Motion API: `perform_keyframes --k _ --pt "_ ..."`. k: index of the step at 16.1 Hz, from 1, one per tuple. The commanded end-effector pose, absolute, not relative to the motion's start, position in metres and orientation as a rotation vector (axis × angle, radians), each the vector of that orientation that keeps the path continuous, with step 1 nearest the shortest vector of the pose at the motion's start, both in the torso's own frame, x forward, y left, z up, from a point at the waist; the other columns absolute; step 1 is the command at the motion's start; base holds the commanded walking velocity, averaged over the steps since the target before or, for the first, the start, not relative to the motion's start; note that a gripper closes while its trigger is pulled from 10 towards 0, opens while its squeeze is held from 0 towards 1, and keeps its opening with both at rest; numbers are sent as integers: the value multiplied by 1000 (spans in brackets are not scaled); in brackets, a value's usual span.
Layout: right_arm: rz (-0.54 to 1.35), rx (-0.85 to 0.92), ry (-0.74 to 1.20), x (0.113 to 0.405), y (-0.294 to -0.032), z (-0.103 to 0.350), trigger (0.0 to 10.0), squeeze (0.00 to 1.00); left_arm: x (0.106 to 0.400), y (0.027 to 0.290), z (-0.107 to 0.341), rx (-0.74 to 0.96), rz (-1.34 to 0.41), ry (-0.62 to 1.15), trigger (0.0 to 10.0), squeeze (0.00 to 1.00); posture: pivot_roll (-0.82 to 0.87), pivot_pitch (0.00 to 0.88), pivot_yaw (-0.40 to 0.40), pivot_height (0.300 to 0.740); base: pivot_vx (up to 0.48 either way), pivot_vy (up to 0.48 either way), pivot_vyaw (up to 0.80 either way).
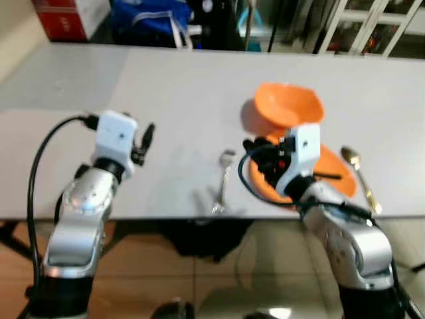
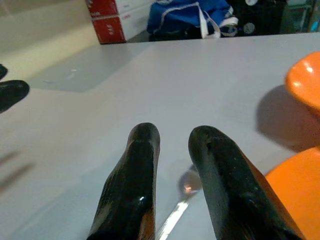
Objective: Setting the table
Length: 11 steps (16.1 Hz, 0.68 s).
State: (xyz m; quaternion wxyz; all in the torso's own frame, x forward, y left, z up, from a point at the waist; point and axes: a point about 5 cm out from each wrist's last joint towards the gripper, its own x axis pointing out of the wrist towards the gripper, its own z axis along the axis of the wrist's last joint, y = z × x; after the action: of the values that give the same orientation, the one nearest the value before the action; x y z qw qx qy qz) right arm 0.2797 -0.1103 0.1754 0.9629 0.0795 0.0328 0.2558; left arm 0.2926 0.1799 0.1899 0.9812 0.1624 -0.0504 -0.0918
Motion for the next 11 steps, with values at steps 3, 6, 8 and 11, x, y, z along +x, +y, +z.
perform_keyframes --k 3,6,8,11 --pt "542 127 90 280 -114 172 10000 0 289 170 188 336 -239 -80 10000 0 -7 29 -29 740 0 480 0" --pt "518 94 120 290 -114 169 10000 0 291 165 187 337 -241 -57 10000 0 -4 26 -23 740 0 480 0" --pt "518 104 123 294 -112 168 10000 0 292 163 185 327 -233 -39 10000 0 -1 25 -23 740 0 480 -800" --pt "491 110 117 302 -110 164 10000 0 294 164 182 231 -184 -23 10000 0 8 26 -19 740 0 480 -800"
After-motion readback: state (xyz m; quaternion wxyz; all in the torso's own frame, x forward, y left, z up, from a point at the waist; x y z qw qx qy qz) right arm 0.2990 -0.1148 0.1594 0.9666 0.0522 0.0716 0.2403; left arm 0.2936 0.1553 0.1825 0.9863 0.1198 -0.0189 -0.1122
